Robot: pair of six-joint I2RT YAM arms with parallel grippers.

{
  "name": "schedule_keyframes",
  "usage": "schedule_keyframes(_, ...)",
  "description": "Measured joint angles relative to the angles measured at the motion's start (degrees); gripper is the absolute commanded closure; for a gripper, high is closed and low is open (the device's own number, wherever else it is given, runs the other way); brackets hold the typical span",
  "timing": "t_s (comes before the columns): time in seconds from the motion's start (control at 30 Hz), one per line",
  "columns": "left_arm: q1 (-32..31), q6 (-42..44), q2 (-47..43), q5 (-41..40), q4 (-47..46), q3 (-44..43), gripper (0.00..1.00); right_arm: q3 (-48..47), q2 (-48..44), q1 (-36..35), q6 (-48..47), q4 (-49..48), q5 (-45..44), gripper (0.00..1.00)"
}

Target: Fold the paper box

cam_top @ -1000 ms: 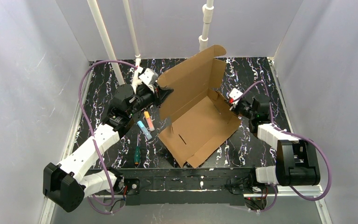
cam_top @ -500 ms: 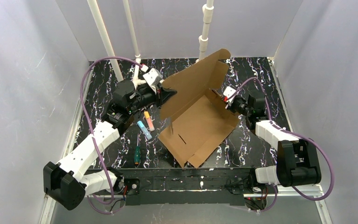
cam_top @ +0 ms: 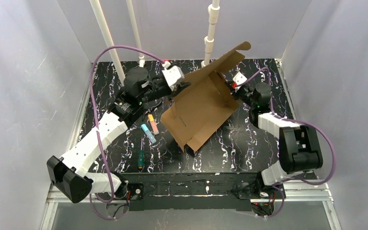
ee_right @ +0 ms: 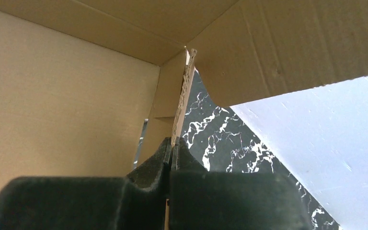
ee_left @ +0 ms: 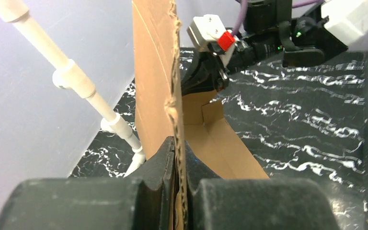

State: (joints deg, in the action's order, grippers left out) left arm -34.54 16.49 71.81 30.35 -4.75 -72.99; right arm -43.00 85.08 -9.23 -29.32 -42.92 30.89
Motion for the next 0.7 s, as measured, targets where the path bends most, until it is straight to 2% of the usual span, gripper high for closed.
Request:
schedule_keyframes(0.1, -2.71, 6.43, 1.03, -2.32, 2.91, -0.94, 1.0, 0.66, 5.22, -0.09, 4.31, -9.81, -0.81, 0.99)
schedule_keyframes(0.3, -4.61, 12.96, 1.16, -4.94, 6.21, -0.04, 1.0, 6.54, 11.56, -0.17, 9.92, -23.54, -1.81, 0.96)
schedule_keyframes(0.5, -6.32, 15.72, 0.9, -5.27, 7.21, 0.31, 1.0, 11.37, 11.91, -0.13, 11.21, -31.23, -2.84, 0.96)
schedule_keyframes(0.7, -9.35, 18.08, -0.85, -6.12, 9.18, 1.36, 1.0, 14.69, 9.99, -0.13, 12.7, -34.21, -2.95, 0.96)
